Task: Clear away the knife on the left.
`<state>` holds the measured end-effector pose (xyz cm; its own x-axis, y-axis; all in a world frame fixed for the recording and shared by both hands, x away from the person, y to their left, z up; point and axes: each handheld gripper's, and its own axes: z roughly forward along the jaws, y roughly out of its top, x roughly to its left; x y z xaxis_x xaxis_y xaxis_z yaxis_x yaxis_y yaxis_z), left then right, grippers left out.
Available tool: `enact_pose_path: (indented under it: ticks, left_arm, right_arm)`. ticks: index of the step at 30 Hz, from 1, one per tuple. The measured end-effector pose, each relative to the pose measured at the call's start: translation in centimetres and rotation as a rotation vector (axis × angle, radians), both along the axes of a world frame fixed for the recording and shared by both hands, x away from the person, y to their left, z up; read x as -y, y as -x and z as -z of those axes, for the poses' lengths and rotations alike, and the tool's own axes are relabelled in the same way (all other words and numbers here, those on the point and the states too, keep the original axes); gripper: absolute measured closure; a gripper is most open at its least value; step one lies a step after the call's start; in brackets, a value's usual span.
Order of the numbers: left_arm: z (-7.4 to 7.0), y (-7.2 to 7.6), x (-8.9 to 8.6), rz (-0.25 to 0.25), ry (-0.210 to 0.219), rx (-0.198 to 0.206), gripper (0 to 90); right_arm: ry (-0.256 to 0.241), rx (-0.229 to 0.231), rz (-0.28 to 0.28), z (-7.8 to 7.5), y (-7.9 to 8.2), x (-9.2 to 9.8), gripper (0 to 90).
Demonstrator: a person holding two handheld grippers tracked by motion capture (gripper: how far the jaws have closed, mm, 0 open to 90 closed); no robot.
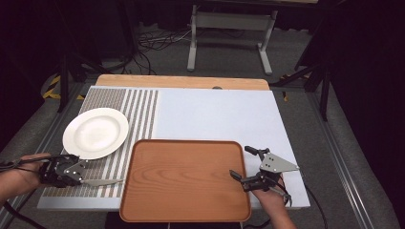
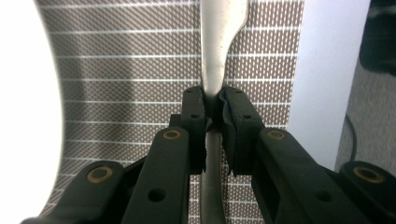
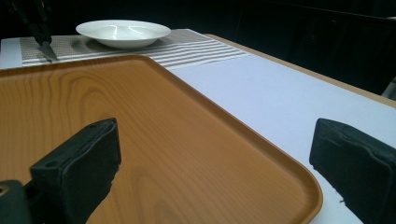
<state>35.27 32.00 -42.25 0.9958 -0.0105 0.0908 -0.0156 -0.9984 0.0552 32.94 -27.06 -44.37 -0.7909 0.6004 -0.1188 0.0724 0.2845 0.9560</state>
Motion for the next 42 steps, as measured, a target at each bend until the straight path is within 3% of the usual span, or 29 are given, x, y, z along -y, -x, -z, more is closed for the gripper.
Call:
enact_pose_path:
  ticks: [7,9,13,24,26,32,33,34,37,39,40,42]
  left_arm:
    - [-1.5,0.0,0.2,-0.03,0.049,0.016,80.6]
    - [-2.1,0.0,0.5,-0.059,0.058,0.021,80.6]
    - [-3.1,-0.2,0.7,-0.159,0.109,-0.015,80.5]
    - [-5.2,-0.3,1.9,-0.276,0.204,-0.051,80.5]
    - [-5.6,-0.4,2.3,-0.32,0.246,-0.077,80.5]
    - [-6.2,-0.4,3.1,-0.38,0.301,-0.103,80.5]
    - [-6.5,-0.3,3.3,-0.404,0.34,-0.098,80.5]
    - [-6.5,-0.3,3.3,-0.404,0.34,-0.098,80.5]
    - [-7.0,-0.3,3.6,-0.446,0.413,-0.118,80.5]
    - [-7.1,-0.3,3.8,-0.461,0.426,-0.134,80.5]
    - [-7.3,-0.2,4.1,-0.491,0.444,-0.149,80.5]
    - [-7.3,-0.2,4.3,-0.485,0.448,-0.152,80.5]
  right_arm:
    - [0.005,0.005,0.001,-0.1,0.0,0.0,2.9]
    - [-0.001,0.006,0.001,-0.1,0.0,0.1,2.9]
    - [-0.002,0.007,0.001,-0.1,0.0,0.1,2.9]
    - [0.001,0.009,0.001,-0.2,0.1,0.3,2.9]
    - [0.0,0.009,0.001,-0.2,0.1,0.3,2.9]
    - [-0.005,0.014,-0.001,-0.3,0.1,0.3,2.8]
    - [-0.008,0.013,-0.002,-0.3,0.1,0.3,2.8]
    - [-0.008,0.013,-0.002,-0.3,0.1,0.3,2.8]
    - [-0.006,0.013,-0.002,-0.3,0.1,0.3,2.8]
    - [-0.006,0.014,-0.002,-0.3,0.1,0.3,2.8]
    - [-0.008,0.013,-0.003,-0.3,0.1,0.3,2.8]
    - [-0.008,0.014,-0.003,-0.3,0.1,0.3,2.8]
